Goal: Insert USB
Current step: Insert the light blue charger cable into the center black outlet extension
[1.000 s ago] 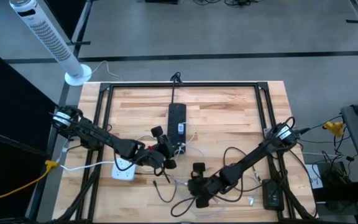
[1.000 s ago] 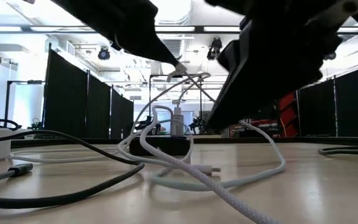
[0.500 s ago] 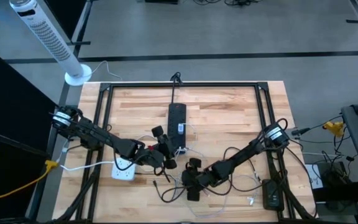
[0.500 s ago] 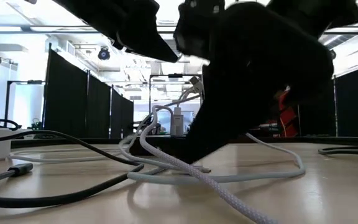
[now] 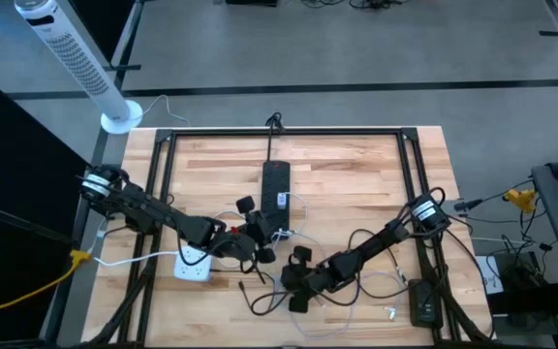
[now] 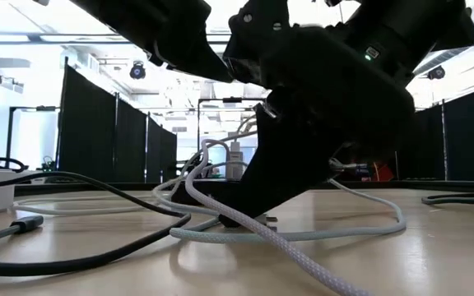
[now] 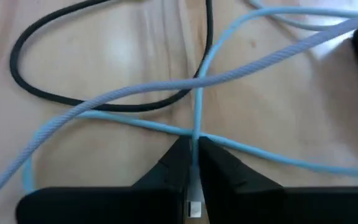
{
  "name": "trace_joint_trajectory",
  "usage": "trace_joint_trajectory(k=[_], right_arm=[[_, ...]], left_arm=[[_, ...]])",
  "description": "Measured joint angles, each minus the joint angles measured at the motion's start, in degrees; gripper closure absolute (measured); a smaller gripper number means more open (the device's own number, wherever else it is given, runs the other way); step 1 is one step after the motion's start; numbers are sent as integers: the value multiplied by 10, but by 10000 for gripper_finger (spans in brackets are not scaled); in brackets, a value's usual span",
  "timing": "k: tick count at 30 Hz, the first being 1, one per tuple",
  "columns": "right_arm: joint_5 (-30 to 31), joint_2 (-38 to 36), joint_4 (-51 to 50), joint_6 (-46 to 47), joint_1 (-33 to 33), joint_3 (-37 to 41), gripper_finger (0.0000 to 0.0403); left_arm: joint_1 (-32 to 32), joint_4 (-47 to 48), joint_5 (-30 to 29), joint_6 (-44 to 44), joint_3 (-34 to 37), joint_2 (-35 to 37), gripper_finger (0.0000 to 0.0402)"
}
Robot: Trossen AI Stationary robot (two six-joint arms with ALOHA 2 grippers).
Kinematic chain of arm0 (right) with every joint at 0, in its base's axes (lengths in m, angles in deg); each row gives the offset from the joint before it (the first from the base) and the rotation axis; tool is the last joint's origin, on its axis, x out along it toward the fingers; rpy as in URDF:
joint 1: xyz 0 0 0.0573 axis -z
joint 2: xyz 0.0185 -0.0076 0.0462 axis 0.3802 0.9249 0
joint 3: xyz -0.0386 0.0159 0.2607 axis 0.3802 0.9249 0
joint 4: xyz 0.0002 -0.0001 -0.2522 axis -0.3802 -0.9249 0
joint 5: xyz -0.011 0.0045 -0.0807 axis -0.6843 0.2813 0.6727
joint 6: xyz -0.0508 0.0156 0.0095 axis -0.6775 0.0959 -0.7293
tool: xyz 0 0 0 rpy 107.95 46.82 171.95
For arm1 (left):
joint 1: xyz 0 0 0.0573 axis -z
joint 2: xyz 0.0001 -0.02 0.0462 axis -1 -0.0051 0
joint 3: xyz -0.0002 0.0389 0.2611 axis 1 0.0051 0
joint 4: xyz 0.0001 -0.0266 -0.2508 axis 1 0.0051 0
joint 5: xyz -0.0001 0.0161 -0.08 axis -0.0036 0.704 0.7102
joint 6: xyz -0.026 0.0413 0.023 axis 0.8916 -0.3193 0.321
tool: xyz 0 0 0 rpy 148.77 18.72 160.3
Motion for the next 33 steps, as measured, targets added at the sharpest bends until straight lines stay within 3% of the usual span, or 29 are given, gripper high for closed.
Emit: trace_joint_trajectory(k=[5, 9, 13, 18, 22, 26, 29, 33], right_arm=[[100, -30, -45, -9, -8, 20, 400], [188, -109, -33, -2, -23, 76, 402], [271, -216, -25, 44, -43, 172, 402], [363, -367, 69, 144, -73, 319, 403], [411, -436, 149, 241, -82, 431, 402], [397, -447, 300, 230, -83, 500, 402], [356, -436, 440, 140, -81, 519, 402], [215, -432, 488, 10, -69, 505, 402]], left_arm=[[3, 4, 0, 0, 0, 2, 295], [8, 4, 0, 0, 0, 13, 293], [14, 2, 0, 1, 0, 27, 294], [17, -7, 0, 23, 0, 34, 298], [17, -36, 22, 26, 0, 28, 293], [7, -79, 121, 15, 0, 15, 291], [1, -127, 205, -10, 0, 1, 295], [-1, -157, 225, -31, 0, -15, 298]])
